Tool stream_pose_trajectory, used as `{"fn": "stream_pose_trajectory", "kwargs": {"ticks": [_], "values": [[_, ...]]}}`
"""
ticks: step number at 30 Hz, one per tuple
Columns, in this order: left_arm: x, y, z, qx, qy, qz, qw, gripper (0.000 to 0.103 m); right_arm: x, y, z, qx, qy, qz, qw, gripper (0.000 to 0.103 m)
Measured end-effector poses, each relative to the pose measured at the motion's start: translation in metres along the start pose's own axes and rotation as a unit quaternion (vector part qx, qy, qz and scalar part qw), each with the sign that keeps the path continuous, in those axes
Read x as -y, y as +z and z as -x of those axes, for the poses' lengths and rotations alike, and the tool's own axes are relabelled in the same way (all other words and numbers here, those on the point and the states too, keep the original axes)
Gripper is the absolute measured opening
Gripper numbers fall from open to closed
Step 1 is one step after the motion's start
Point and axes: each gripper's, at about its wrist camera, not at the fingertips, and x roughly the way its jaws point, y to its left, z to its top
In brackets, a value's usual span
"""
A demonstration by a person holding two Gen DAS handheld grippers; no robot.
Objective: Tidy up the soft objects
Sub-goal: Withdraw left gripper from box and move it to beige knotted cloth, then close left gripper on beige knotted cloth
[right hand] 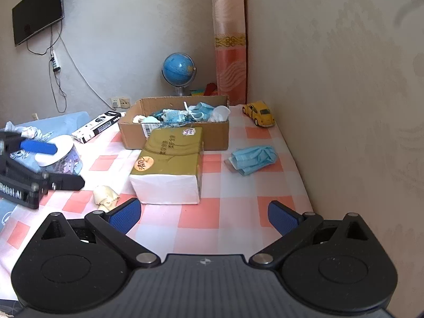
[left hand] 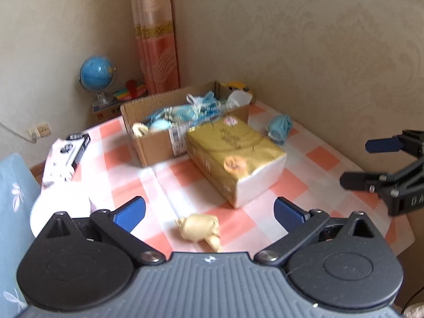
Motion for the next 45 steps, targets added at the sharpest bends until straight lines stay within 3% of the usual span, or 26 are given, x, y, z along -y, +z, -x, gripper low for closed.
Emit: {"fn": "stream_pose_trajectory", "kwargs": {"ticks": [8,14,20,33,39,45], "values": [[0.004,-0.034,-0.035,-0.032,0.028,0.021,0.9989,0.103,0.007,-0.009,-0.015,-0.021,-0.011,-0.006,1.000,0.103],[-0.001,-0.046,-0.056,-0.045,0.019,0.051,0.9975,0.102,0.014,-0.015,-0.034,-0.047,-0.030,-0.004,0.998,0.103],[-0.002,-0.050,-0.070,-0.057,0.021,0.054,0.9967,0.102,0.023,-0.022,-0.057,-0.078,-0.048,-0.002,0.996,0.103],[-0.009,-0.043,-0.083,-0.043,0.033,0.065,0.9964,0.103,0.028,-0.028,-0.091,-0.119,-0.064,0.007,0.991,0.103],[-0.013,-0.041,-0.087,-0.040,0.036,0.071,0.9960,0.103,0.030,-0.029,-0.093,-0.113,-0.065,0.003,0.991,0.103],[-0.021,-0.039,-0.091,-0.038,0.063,0.096,0.9927,0.103,0.030,-0.029,-0.094,-0.102,-0.063,0.006,0.993,0.103]]}}
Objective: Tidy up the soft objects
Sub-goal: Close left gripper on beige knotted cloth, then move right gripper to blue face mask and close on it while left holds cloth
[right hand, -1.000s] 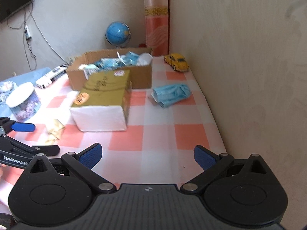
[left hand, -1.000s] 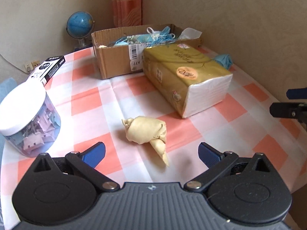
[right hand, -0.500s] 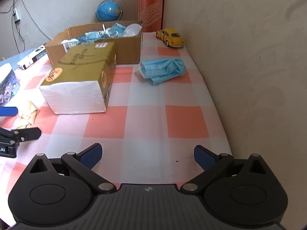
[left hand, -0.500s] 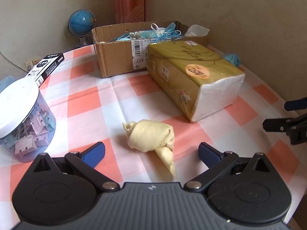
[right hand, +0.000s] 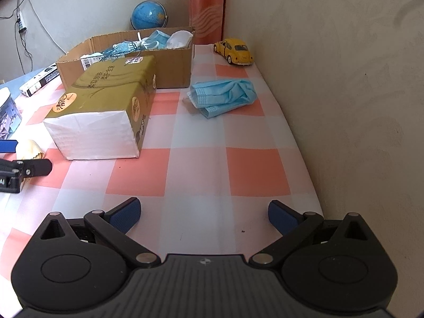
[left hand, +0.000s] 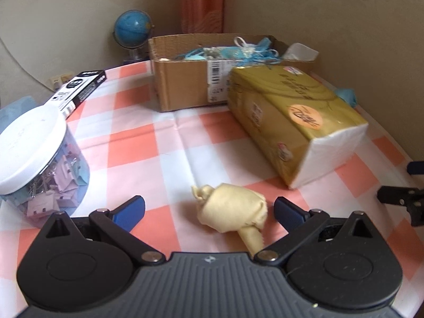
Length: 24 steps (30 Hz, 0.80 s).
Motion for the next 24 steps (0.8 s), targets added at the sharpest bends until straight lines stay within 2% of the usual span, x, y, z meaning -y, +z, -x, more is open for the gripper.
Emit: {"fn": "stream_pose_trajectory", "kwargs": {"ticks": [3,5,7,12,15,18,24], "values": [[0.000,-0.001,0.001,-0.003,0.002,0.001,1.0000,0.102,0.000,0.000,-0.001,0.002,0.001,0.002,1.000,0.103],[0.000,-0.002,0.004,-0.004,-0.007,-0.004,1.0000,0.098,0.001,0.001,-0.001,0.002,0.002,0.003,1.000,0.103],[0.002,-0.003,0.009,0.001,-0.018,-0.010,0.9998,0.085,0.001,0.000,-0.001,0.004,0.003,0.004,1.000,0.103],[0.005,-0.004,0.015,0.011,-0.021,-0.019,0.9995,0.065,-0.001,-0.001,0.000,0.006,0.001,0.002,1.000,0.103],[0.007,-0.006,0.015,0.015,-0.022,-0.016,0.9995,0.063,-0.001,0.001,0.000,0.002,0.000,0.002,1.000,0.103],[0.009,-0.006,0.017,0.021,-0.018,-0.020,0.9994,0.054,-0.002,0.007,0.003,-0.008,-0.008,-0.002,1.000,0.103],[0.010,-0.006,0.016,0.023,-0.019,-0.021,0.9993,0.054,-0.002,0.037,0.026,0.045,-0.023,0.015,0.999,0.100]]}}
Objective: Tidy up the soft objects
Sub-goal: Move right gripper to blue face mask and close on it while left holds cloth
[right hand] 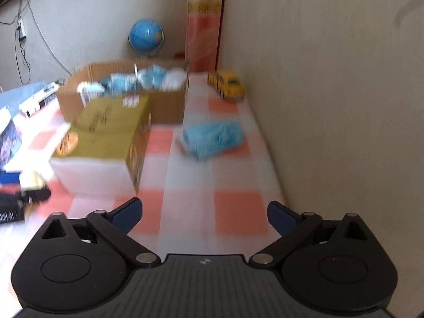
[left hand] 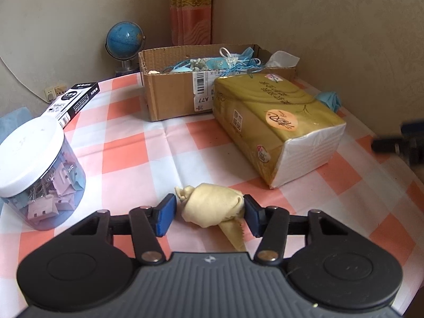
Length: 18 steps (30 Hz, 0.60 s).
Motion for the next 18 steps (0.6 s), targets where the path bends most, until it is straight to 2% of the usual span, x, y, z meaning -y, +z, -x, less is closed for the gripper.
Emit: {"fn": "stream_pose_trajectory", "kwargs": {"ticks": [3,11,18], "values": [[0.000,0.000,0.000,0.001,-0.004,0.002,1.0000,0.054,0.002,0.017,-0.005,0.013,-0.004,0.008,1.000,0.089],[-0.003,0.001,0.000,-0.001,-0.009,0.011,0.9999,0.054,0.012,0.060,-0.054,0.019,0.001,-0.004,1.000,0.088],[-0.003,0.002,-0.002,-0.001,-0.009,0.013,0.9999,0.054,0.011,0.072,-0.098,0.004,-0.007,0.007,1.000,0.083]]}}
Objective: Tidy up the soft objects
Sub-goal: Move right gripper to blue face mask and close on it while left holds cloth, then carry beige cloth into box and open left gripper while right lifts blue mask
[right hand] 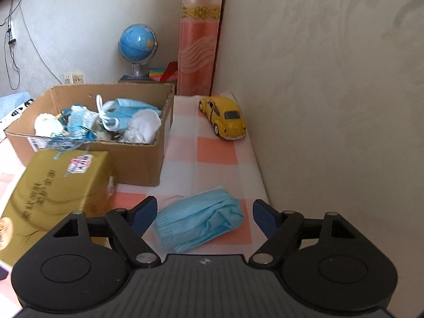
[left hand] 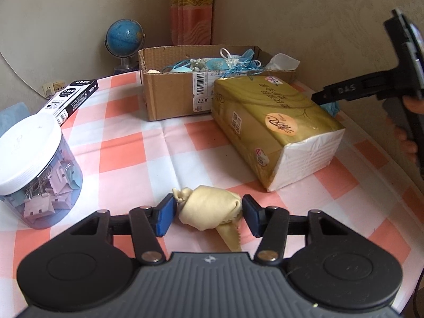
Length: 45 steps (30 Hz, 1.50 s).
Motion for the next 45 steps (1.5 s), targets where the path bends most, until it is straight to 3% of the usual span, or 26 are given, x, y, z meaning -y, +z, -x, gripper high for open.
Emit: {"fn": "stream_pose_trajectory", "kwargs": {"ticks": [7,20,25,27,30,31,35,45], "values": [[0.000,0.001,-0.001,-0.001,0.001,0.000,1.0000,0.054,0.009,-0.016,-0.002,-0.032,-0.015,-0.003,0.999,0.083],[0.002,0.002,-0.002,-0.001,0.006,-0.006,1.0000,0.054,0.003,-0.003,-0.023,-0.018,0.018,0.018,1.000,0.080],[0.002,0.002,-0.003,-0.001,0.005,-0.007,1.0000,0.054,-0.001,-0.004,-0.031,-0.023,0.021,0.025,0.999,0.063],[0.001,0.002,-0.002,-0.001,0.003,-0.007,1.0000,0.054,0.000,-0.004,-0.029,-0.022,0.022,0.019,0.999,0.048],[0.001,0.002,-0.001,-0.001,-0.001,-0.007,1.0000,0.051,0.002,-0.006,-0.022,-0.019,0.017,0.007,1.000,0.041],[0.002,0.002,0.000,-0.001,-0.002,-0.010,0.9999,0.045,0.002,-0.007,-0.018,-0.016,0.016,0.006,1.000,0.040],[0.002,0.004,0.003,-0.003,-0.016,-0.016,0.9997,0.041,0.002,-0.011,-0.002,-0.005,0.019,0.002,1.000,0.040],[-0.002,0.032,0.027,0.000,-0.047,-0.059,0.9971,0.040,-0.004,-0.017,0.041,0.020,0.027,0.007,0.999,0.039]]}}
